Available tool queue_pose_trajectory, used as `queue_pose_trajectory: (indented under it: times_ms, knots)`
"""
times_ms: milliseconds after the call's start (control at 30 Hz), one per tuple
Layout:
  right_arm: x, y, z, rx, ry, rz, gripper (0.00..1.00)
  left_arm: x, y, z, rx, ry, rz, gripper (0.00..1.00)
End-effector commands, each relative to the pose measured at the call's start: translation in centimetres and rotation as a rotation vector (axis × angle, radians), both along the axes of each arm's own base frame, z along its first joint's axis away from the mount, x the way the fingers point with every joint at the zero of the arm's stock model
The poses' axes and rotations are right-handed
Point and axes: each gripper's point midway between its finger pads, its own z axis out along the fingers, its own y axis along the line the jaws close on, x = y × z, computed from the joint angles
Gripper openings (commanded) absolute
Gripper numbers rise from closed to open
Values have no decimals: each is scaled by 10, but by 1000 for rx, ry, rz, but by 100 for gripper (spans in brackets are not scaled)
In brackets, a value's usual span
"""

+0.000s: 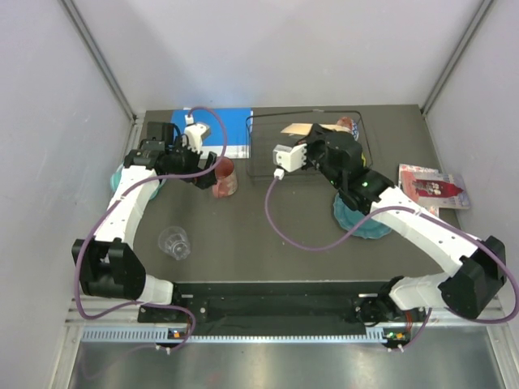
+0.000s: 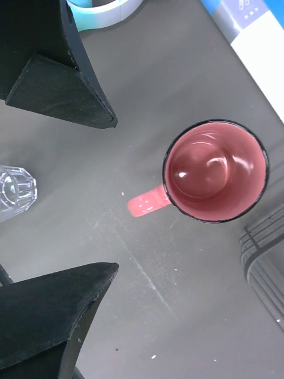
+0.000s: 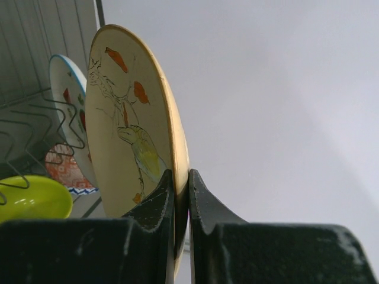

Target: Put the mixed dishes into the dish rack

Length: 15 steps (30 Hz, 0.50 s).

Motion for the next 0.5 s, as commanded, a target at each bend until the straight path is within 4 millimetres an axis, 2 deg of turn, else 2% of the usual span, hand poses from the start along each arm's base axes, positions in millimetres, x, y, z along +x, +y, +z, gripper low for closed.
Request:
queue_pose_trajectory:
  times_ms: [0, 100, 200, 367, 467]
  knots:
    - [-23, -20, 81, 169, -188, -12, 0, 8, -6, 18, -53, -75, -6, 99]
    - [-37, -18, 75, 183, -164, 1, 0, 10, -7, 17, -59, -70, -6, 99]
    - [-40, -18, 61, 164, -141, 5, 0, 11, -8, 15, -66, -62, -7, 99]
    - [-34, -16, 41, 177, -97, 24, 0, 11, -7, 13, -63, -56, -2, 99]
    - [-20, -23, 31, 167, -90, -1, 0, 11, -5, 11, -57, -51, 4, 99]
